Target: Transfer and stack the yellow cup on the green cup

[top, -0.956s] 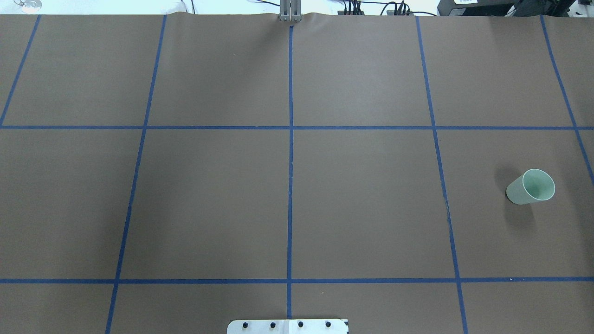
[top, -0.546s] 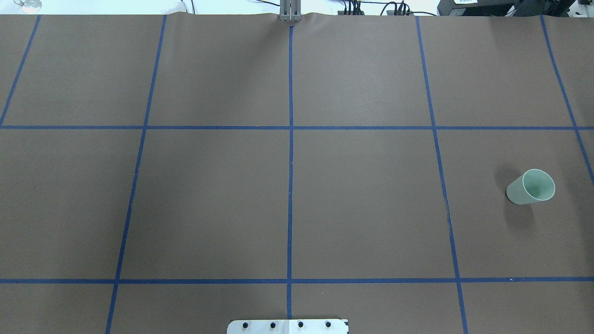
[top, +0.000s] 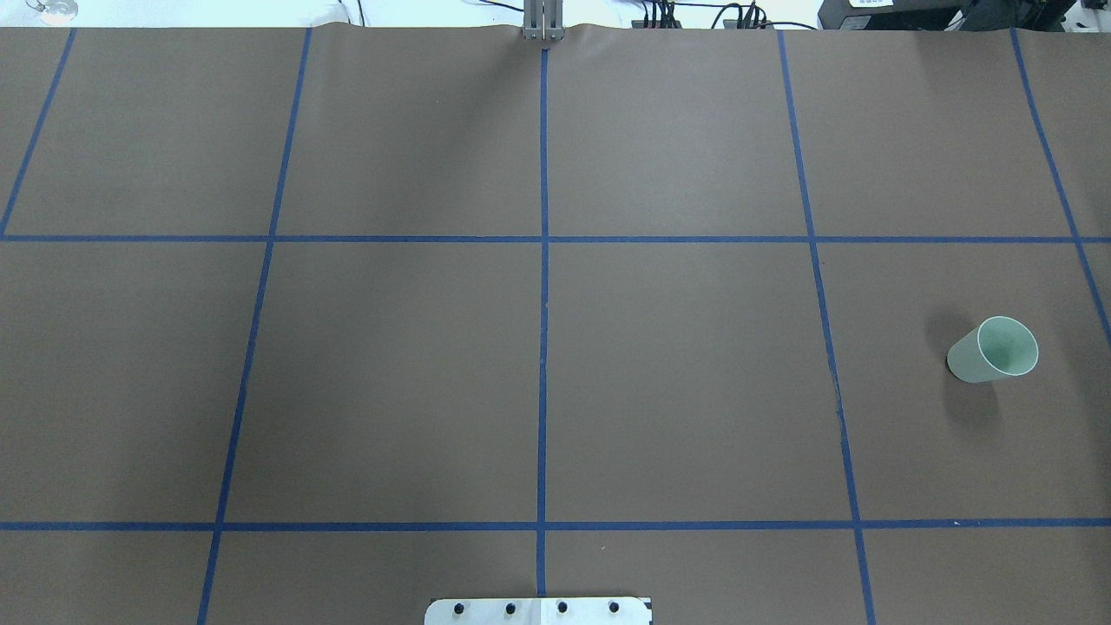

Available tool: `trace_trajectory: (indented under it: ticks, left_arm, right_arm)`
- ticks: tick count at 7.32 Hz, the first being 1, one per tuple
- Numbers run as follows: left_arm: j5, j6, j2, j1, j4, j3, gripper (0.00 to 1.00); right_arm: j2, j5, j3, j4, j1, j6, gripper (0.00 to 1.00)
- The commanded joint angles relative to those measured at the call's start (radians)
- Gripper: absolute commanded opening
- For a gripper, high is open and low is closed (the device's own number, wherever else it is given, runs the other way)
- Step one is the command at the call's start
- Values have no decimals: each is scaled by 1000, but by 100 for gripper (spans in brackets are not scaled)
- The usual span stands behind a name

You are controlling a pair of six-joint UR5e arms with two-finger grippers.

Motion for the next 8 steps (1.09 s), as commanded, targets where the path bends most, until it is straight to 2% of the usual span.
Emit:
trace_trajectory:
  ticks: [1,3,4,6,7,8]
  left_arm:
    - [249,-313,1,151,217,-4,100]
    - [306,-606,9,254,450,-3,100]
    - [305,-790,25,262,567,3,100]
    - [259,-889,152,264,689,14,100]
    - [248,-925,214,264,758,52,100]
    - [212,-978,232,267,810,113,100]
  right_arm:
    - [-6,-3,-28,0,0,0,100]
    - [-8,-6,-33,0,0,0,100]
    - [-8,-6,-33,0,0,0,100]
    - [-9,-9,-33,2,0,-2,100]
    - [-14,-9,-31,2,-2,-2,100]
    - [-16,-11,-33,2,-8,-2,100]
